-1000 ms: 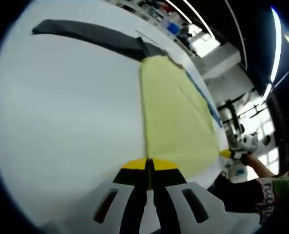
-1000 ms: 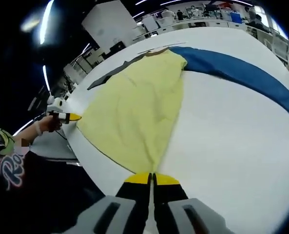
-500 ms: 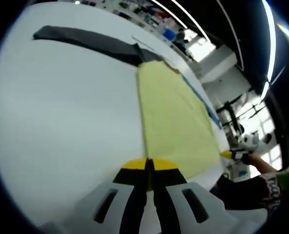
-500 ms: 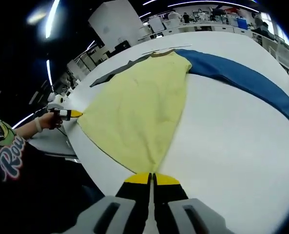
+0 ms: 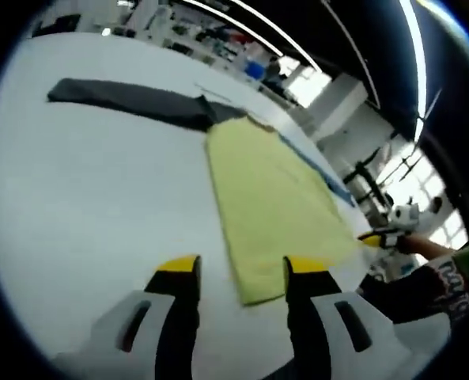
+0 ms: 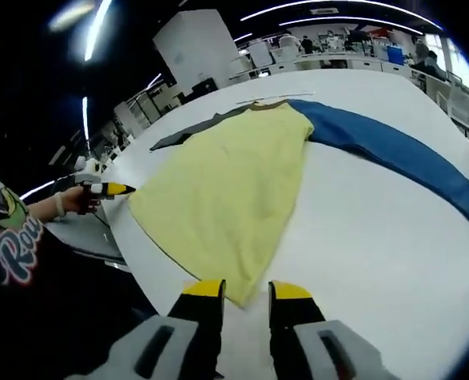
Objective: Fold the garment on the visible template until the final outline fits inside the template.
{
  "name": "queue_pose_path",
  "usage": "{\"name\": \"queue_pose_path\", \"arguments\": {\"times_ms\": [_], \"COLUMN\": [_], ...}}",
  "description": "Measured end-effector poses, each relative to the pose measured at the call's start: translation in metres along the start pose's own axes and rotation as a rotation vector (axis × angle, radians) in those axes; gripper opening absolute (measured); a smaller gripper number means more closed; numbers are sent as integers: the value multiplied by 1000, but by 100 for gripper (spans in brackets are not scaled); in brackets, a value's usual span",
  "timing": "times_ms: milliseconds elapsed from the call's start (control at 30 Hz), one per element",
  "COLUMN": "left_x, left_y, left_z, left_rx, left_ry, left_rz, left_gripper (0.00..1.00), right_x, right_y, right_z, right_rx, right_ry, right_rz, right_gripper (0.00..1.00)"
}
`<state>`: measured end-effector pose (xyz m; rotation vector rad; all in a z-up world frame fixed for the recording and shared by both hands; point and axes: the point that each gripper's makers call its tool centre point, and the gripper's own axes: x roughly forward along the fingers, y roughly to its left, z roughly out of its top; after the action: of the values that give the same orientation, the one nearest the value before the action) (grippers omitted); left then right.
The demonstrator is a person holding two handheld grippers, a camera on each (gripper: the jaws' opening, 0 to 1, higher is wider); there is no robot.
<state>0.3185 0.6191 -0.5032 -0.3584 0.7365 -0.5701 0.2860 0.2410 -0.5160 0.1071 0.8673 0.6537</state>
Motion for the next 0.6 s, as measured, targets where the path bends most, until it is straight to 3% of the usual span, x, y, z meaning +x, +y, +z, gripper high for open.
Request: {"name": "queue_pose_path", "arguments": {"times_ms": [100,167,233,300,433,600], "left_x": [-4,-6,-7,-8,-11,-9], "left_y": [-6,-7,-8,-8,-13,-13], "left_z": [14,20,30,36,41,42], "left_rx": [80,100,158,174,198,222], "left_ry": [-35,-28,-63,-70,-73,-64], "left_rz": [-22,-12,-6,14,-11,-13], "left_gripper": [58,65,81,99,99,99], "right_x": [-6,-10,-14,-19,-31,-41], "right_y": [-8,-15,-23,-46,-53,-60], "right_z": [14,20,25,30,40,51], "right_rx": [23,19,4,-2,4,11], "right_ry": [-55,-78,-90,-116,-141,-185], "right_rz": [-14,-29,-53,-122,-170,-201], "right_gripper": [37,45,52,63,82,90]}}
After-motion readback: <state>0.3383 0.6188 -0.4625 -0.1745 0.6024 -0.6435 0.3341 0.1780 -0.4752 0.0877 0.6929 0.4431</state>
